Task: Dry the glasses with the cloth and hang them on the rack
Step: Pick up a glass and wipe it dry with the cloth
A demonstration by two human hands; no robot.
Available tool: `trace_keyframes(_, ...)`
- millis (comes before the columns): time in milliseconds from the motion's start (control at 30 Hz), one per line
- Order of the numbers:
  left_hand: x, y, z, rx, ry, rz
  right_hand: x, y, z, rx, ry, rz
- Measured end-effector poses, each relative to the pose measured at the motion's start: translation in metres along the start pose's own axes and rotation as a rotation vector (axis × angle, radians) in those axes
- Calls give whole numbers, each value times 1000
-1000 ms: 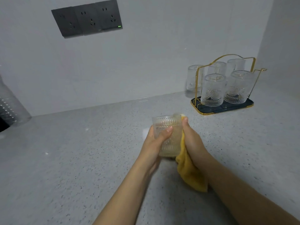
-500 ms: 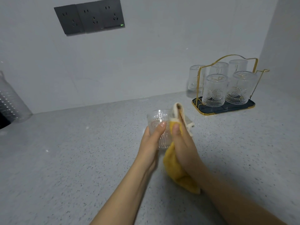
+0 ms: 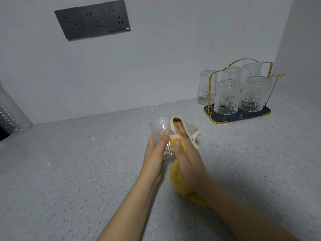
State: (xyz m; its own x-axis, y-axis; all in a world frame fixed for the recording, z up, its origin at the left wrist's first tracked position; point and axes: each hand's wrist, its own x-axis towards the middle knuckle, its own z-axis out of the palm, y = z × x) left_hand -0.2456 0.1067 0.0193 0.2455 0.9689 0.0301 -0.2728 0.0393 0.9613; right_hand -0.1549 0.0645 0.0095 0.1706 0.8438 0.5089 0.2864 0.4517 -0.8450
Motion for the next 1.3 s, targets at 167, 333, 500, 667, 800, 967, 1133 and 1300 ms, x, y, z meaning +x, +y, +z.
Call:
trace_keyframes(167,-4,-3,10,-84,-137,-75,13,10,-20,174,99,452)
trace_keyframes(333,4,-3,5,79,95,28,-8,4,-2,43,-51,202)
trace_keyframes(500,0,-5,6,106,59,0,3,2,-6,-36,59,152)
trace_keyframes(667,1,-8,7,124,-119,176,6,6,-13,57,119,362)
trace_keyframes(800,-1,-5,6,-50,35,115,-8,3,2,13,17,191)
trace_keyframes(967,-2,-4,7,-5,27,80,6,1,-12,127,61,350)
trace_keyframes(1133,-4,-2,11,100,62,96,5,1,-19,244,67,534)
trace_keyframes(1300,-2,5,3,292,102,199,-9,-3,0,44,-33,218)
